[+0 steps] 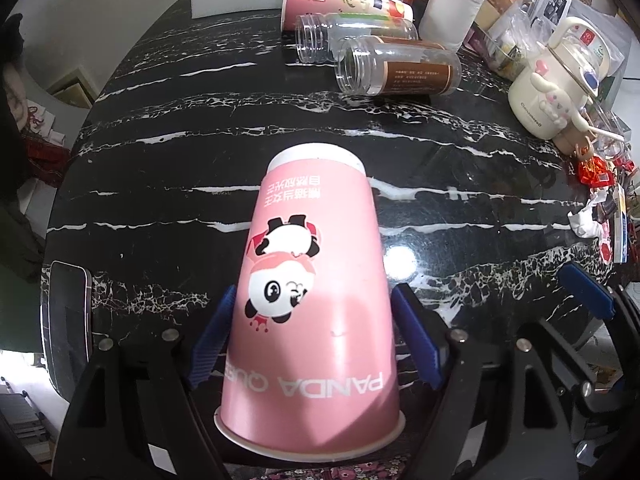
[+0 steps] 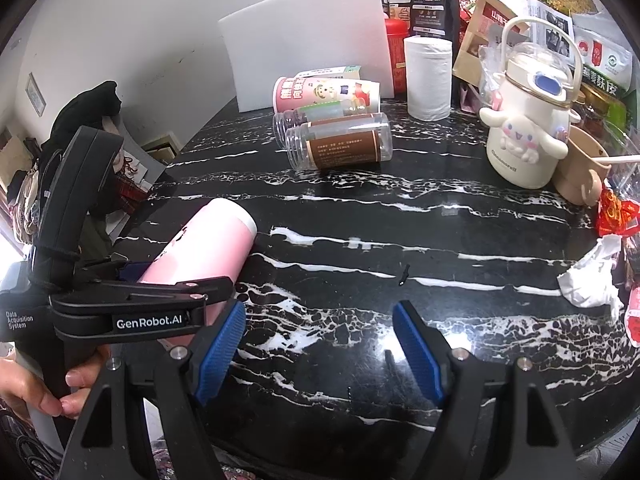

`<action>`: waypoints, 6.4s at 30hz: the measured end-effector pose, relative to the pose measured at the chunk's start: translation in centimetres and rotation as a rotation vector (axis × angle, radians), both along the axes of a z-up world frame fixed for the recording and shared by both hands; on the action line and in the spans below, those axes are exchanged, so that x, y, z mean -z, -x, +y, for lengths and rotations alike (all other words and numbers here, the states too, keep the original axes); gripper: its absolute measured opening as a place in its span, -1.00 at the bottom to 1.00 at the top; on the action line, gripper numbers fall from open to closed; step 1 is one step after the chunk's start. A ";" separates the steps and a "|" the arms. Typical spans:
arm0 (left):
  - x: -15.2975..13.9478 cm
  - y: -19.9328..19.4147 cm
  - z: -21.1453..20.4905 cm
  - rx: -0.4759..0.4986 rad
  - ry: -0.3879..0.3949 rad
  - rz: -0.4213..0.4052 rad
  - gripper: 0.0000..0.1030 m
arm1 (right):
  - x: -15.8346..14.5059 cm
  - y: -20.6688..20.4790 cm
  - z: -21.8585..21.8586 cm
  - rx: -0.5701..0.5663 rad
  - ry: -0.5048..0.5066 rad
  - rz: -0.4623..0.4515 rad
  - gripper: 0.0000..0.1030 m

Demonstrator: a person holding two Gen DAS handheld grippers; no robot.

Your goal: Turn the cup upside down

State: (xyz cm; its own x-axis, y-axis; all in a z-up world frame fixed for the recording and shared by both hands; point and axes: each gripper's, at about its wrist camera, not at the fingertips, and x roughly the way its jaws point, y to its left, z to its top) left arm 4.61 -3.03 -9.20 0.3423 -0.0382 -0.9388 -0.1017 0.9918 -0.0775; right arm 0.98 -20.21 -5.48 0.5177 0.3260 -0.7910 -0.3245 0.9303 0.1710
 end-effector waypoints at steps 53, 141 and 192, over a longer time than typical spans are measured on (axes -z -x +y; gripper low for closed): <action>-5.6 9.7 12.1 -0.111 -0.130 -0.095 0.62 | -2.7 1.6 9.5 -0.128 -0.006 -0.013 0.48; -3.7 -0.4 9.8 -0.033 -0.079 -0.097 0.62 | -2.8 -8.0 10.0 -0.008 0.072 -0.227 0.35; -1.2 -1.9 11.9 -0.025 -0.043 -0.049 0.62 | -1.0 -10.0 14.9 -0.261 0.236 -0.036 0.32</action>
